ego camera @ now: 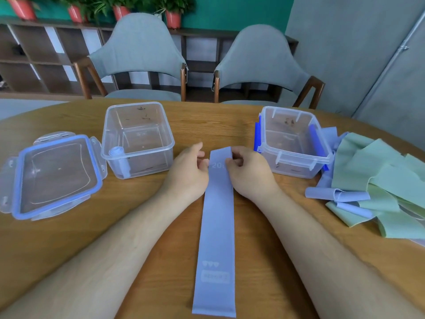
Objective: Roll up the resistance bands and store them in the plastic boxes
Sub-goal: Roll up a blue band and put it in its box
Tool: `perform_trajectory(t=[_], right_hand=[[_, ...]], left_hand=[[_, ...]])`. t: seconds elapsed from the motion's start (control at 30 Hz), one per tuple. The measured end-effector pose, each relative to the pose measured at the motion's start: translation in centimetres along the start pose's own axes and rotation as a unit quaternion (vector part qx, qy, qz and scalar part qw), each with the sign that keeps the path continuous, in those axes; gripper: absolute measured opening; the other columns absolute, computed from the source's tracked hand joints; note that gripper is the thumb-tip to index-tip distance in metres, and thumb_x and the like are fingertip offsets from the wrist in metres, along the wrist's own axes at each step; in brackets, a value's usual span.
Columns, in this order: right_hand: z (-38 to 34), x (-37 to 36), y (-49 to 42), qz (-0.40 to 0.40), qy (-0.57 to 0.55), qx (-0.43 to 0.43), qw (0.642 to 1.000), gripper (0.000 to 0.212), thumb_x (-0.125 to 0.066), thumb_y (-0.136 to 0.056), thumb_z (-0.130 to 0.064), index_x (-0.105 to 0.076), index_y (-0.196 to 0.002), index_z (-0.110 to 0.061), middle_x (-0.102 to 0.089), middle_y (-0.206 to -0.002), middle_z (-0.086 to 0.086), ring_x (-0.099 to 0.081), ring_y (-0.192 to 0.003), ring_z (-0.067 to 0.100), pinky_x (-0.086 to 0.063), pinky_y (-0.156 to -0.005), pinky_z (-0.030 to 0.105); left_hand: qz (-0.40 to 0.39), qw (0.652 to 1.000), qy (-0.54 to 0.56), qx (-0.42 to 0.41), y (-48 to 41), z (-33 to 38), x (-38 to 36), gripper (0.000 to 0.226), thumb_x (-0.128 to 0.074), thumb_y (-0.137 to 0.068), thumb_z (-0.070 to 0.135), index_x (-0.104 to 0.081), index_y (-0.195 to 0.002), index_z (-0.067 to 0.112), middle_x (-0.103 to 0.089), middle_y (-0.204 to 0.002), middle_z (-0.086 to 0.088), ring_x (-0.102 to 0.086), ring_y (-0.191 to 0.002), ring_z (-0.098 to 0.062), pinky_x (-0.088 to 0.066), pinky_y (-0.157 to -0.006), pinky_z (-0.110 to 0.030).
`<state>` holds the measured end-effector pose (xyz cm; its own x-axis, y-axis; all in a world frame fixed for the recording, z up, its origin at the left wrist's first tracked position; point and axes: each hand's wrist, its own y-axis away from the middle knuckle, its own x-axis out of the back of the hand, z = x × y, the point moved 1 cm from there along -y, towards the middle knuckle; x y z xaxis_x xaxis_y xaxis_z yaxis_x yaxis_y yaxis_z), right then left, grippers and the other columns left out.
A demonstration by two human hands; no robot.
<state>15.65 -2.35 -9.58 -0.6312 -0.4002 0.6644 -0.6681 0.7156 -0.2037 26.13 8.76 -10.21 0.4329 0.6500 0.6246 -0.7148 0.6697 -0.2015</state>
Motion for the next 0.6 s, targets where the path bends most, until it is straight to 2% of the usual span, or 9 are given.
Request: perform_trajectory(t=[0.1, 0.13, 0.2, 0.23, 0.3, 0.4, 0.43, 0.5, 0.6], right_hand=[[0.1, -0.3, 0.1, 0.001, 0.026, 0.011, 1.000, 0.016, -0.051, -0.092, -0.012, -0.062, -0.100, -0.004, -0.068, -0.089, 0.009, -0.063, -0.083, 0.026, -0.053, -0.073, 0.041], [0.1, -0.3, 0.1, -0.001, 0.029, 0.016, 0.999, 0.017, -0.051, -0.092, -0.011, -0.061, -0.102, -0.003, -0.068, -0.090, 0.007, -0.063, -0.083, 0.025, -0.053, -0.073, 0.039], [-0.1, -0.3, 0.4, -0.022, 0.015, 0.017, 1.000, 0.020, -0.052, -0.094, -0.010, -0.060, -0.111, -0.005, -0.066, -0.094, -0.003, -0.062, -0.090, 0.016, -0.050, -0.074, 0.023], [-0.3, -0.2, 0.5, -0.038, -0.004, 0.017, 0.999, 0.027, -0.053, -0.095, -0.009, -0.059, -0.121, -0.007, -0.066, -0.104, -0.006, -0.061, -0.099, 0.012, -0.047, -0.079, 0.016], [-0.6, -0.3, 0.5, -0.066, -0.038, 0.018, 0.997, 0.043, -0.054, -0.095, -0.008, -0.051, -0.138, -0.008, -0.062, -0.126, -0.004, -0.058, -0.118, 0.009, -0.044, -0.092, 0.014], [-0.8, -0.2, 0.6, -0.050, -0.044, 0.035, 0.997, 0.040, -0.051, -0.095, -0.004, -0.053, -0.136, -0.004, -0.064, -0.121, -0.001, -0.058, -0.113, 0.004, -0.043, -0.083, 0.004], [-0.9, -0.1, 0.8, -0.037, -0.035, 0.039, 0.998, 0.039, -0.049, -0.096, -0.004, -0.053, -0.135, -0.003, -0.065, -0.119, 0.001, -0.059, -0.111, 0.005, -0.043, -0.081, 0.006], [-1.0, 0.0, 0.8, -0.026, -0.026, 0.041, 0.999, 0.044, -0.045, -0.098, -0.005, -0.049, -0.141, -0.006, -0.063, -0.131, 0.005, -0.057, -0.120, 0.012, -0.043, -0.085, 0.012], [-1.2, -0.1, 0.5, -0.066, -0.037, 0.035, 0.996, 0.050, -0.046, -0.098, -0.008, -0.044, -0.148, -0.011, -0.058, -0.139, 0.002, -0.054, -0.126, 0.009, -0.038, -0.093, 0.011]], left_hand=[[-0.009, 0.999, -0.050, -0.019, 0.6, 0.4, 0.1, 0.050, -0.050, -0.102, 0.020, -0.039, -0.151, 0.015, -0.056, -0.139, -0.001, -0.042, -0.135, -0.018, -0.035, -0.109, -0.028], [-0.010, 0.998, -0.060, -0.023, 0.8, 0.5, 0.1, 0.050, -0.049, -0.103, 0.020, -0.039, -0.151, 0.015, -0.055, -0.139, -0.002, -0.040, -0.137, -0.019, -0.033, -0.110, -0.028], [-0.016, 0.997, -0.067, -0.024, 1.0, 0.7, 0.1, 0.049, -0.048, -0.103, 0.020, -0.039, -0.151, 0.015, -0.055, -0.138, -0.005, -0.040, -0.137, -0.021, -0.033, -0.110, -0.030], [-0.018, 0.997, -0.068, -0.023, 1.0, 0.8, 0.1, 0.049, -0.048, -0.103, 0.021, -0.039, -0.151, 0.015, -0.055, -0.137, -0.007, -0.040, -0.137, -0.021, -0.035, -0.110, -0.032], [-0.020, 0.997, -0.069, -0.013, 0.9, 0.7, 0.1, 0.049, -0.047, -0.103, 0.021, -0.039, -0.151, 0.016, -0.055, -0.136, -0.010, -0.040, -0.137, -0.022, -0.038, -0.109, -0.034], [-0.020, 0.998, -0.065, 0.004, 0.9, 0.6, 0.1, 0.049, -0.047, -0.103, 0.021, -0.038, -0.151, 0.016, -0.052, -0.139, -0.010, -0.040, -0.139, -0.022, -0.040, -0.109, -0.036], [-0.020, 0.998, -0.066, 0.006, 1.0, 0.6, 0.1, 0.049, -0.047, -0.103, 0.020, -0.038, -0.151, 0.016, -0.052, -0.138, -0.009, -0.040, -0.138, -0.022, -0.040, -0.108, -0.035], [-0.026, 0.997, -0.068, 0.009, 1.0, 0.7, 0.2, 0.048, -0.046, -0.103, 0.020, -0.039, -0.150, 0.016, -0.053, -0.135, -0.007, -0.039, -0.137, -0.021, -0.042, -0.105, -0.035], [-0.037, 0.998, -0.040, 0.017, 0.4, 0.5, 0.2, 0.046, -0.047, -0.103, 0.021, -0.041, -0.149, 0.019, -0.052, -0.141, -0.005, -0.044, -0.135, -0.019, -0.046, -0.105, -0.041]])
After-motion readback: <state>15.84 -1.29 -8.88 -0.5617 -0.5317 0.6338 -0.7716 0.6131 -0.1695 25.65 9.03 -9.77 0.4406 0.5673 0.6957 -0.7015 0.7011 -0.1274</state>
